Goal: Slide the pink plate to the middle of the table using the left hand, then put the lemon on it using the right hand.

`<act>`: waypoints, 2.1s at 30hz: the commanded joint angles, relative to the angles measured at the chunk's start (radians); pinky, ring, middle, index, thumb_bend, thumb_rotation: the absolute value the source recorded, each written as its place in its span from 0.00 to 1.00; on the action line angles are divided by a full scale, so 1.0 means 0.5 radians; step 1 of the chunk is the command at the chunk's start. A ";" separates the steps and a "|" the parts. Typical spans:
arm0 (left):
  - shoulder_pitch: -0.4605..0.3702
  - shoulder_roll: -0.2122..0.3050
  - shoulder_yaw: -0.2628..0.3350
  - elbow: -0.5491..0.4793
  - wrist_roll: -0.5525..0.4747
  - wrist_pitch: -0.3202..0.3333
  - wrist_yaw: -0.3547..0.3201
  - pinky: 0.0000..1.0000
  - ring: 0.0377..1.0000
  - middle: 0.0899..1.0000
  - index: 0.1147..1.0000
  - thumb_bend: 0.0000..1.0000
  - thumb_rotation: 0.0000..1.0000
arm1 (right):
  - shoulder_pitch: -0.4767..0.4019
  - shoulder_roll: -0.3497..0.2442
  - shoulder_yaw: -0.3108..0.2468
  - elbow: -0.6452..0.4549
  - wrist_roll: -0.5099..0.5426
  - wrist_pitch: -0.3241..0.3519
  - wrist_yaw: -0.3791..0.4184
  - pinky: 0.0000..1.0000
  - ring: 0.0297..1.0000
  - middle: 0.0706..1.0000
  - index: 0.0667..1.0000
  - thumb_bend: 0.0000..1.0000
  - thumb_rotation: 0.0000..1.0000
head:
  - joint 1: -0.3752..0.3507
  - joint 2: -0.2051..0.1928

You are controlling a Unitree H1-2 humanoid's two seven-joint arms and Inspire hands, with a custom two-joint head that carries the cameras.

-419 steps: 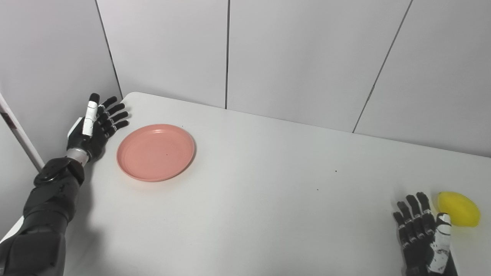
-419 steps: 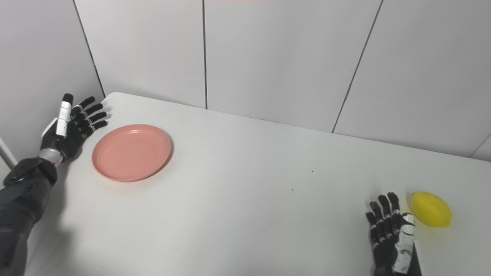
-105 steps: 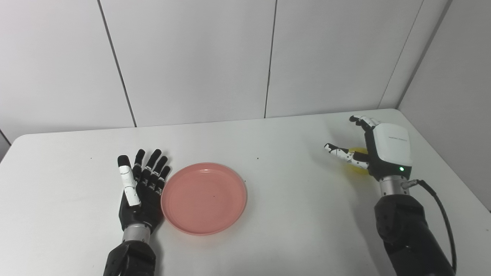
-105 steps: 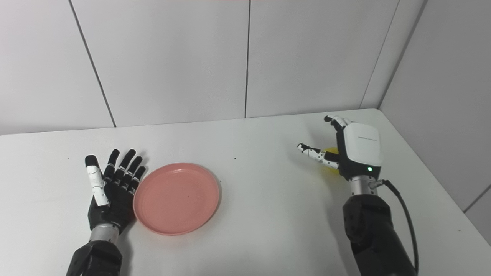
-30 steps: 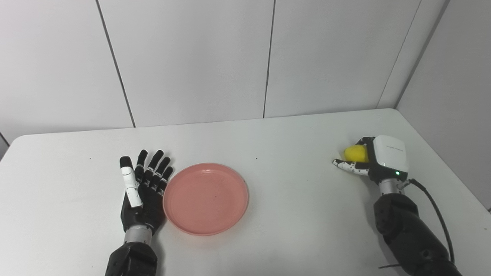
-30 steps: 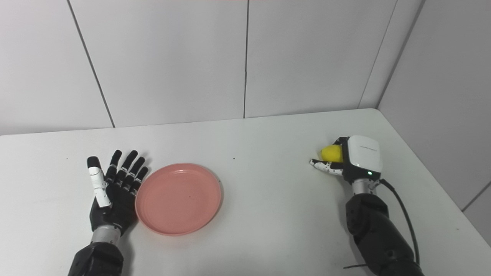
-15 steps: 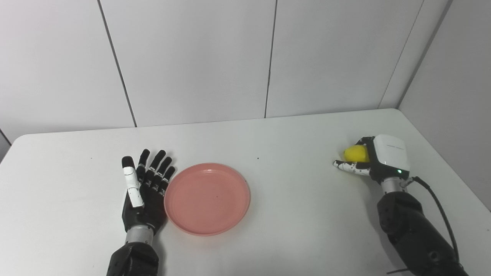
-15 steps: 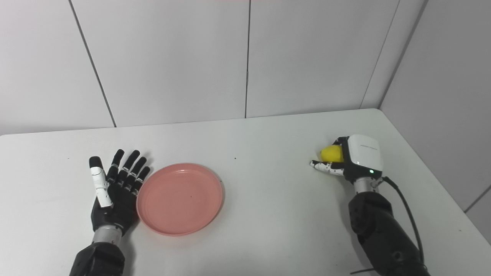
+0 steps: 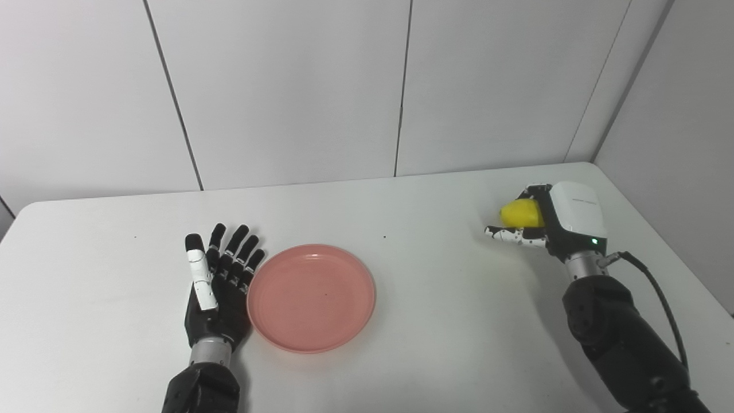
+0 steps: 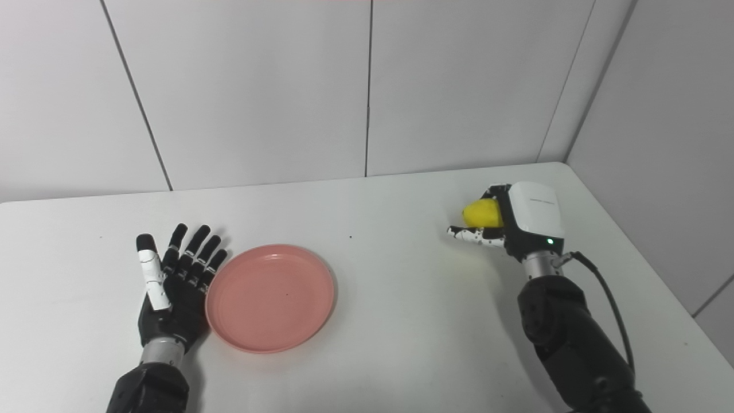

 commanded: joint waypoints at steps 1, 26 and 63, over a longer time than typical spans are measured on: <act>0.060 -0.041 -0.013 0.040 0.039 0.048 0.043 0.89 0.86 0.84 0.94 0.94 0.81 | -0.113 -0.041 -0.010 -0.099 -0.031 -0.101 -0.015 0.10 0.12 0.15 0.18 0.60 0.44 | 0.001 -0.001; 0.084 -0.059 -0.025 0.020 0.035 0.021 0.044 0.89 0.88 0.86 0.92 0.95 0.80 | -0.265 0.387 0.208 -0.347 -0.226 -0.048 0.279 0.15 0.19 0.23 0.30 0.59 0.50 | 0.088 -0.005; 0.084 -0.174 -0.121 0.107 0.204 -0.113 0.191 0.85 0.80 0.77 0.84 0.92 0.79 | -0.384 0.464 0.345 -0.621 -0.105 -0.237 0.685 0.15 0.18 0.22 0.35 0.58 0.45 | 0.366 -0.044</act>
